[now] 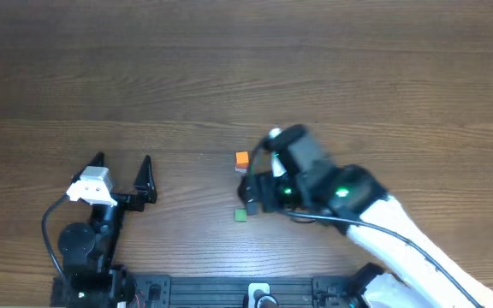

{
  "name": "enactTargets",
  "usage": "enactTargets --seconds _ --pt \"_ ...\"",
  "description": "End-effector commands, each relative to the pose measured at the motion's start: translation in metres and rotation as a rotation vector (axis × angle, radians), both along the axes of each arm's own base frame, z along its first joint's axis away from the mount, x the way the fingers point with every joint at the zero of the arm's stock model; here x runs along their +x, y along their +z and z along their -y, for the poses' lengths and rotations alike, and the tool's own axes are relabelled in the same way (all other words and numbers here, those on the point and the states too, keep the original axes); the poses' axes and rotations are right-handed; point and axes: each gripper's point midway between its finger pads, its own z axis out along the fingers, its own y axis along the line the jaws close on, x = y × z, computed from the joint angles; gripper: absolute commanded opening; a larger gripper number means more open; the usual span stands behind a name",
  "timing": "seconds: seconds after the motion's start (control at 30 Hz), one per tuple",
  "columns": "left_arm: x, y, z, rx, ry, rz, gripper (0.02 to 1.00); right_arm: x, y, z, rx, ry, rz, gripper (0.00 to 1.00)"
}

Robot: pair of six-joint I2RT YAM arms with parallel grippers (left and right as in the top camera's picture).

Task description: Stack Cubes

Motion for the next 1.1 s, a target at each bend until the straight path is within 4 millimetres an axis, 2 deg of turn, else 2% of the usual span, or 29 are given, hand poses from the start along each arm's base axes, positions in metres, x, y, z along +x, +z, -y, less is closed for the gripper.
enactTargets --seconds 0.03,0.17,0.33,0.63,0.8,1.1 --pt "0.0 -0.002 0.0 0.014 -0.005 0.001 1.0 -0.004 -0.029 -0.012 -0.133 -0.183 -0.068 0.993" --pt "0.0 -0.002 0.0 0.014 -0.005 0.001 1.0 -0.02 -0.063 -0.026 -0.226 -0.252 -0.137 0.993" --pt "0.0 -0.002 0.0 0.014 -0.005 0.0 1.0 -0.028 -0.088 -0.037 -0.286 -0.26 -0.161 0.993" --pt "0.0 -0.002 0.0 0.014 -0.005 0.0 1.0 -0.022 -0.124 -0.045 -0.346 -0.289 -0.16 0.991" --pt "0.0 -0.002 0.0 0.014 -0.005 0.001 1.0 -0.017 -0.137 -0.045 -0.372 -0.304 -0.154 0.985" --pt "0.0 -0.002 0.0 0.014 -0.005 0.0 1.0 -0.018 -0.146 -0.041 -0.405 -0.316 -0.164 0.875"
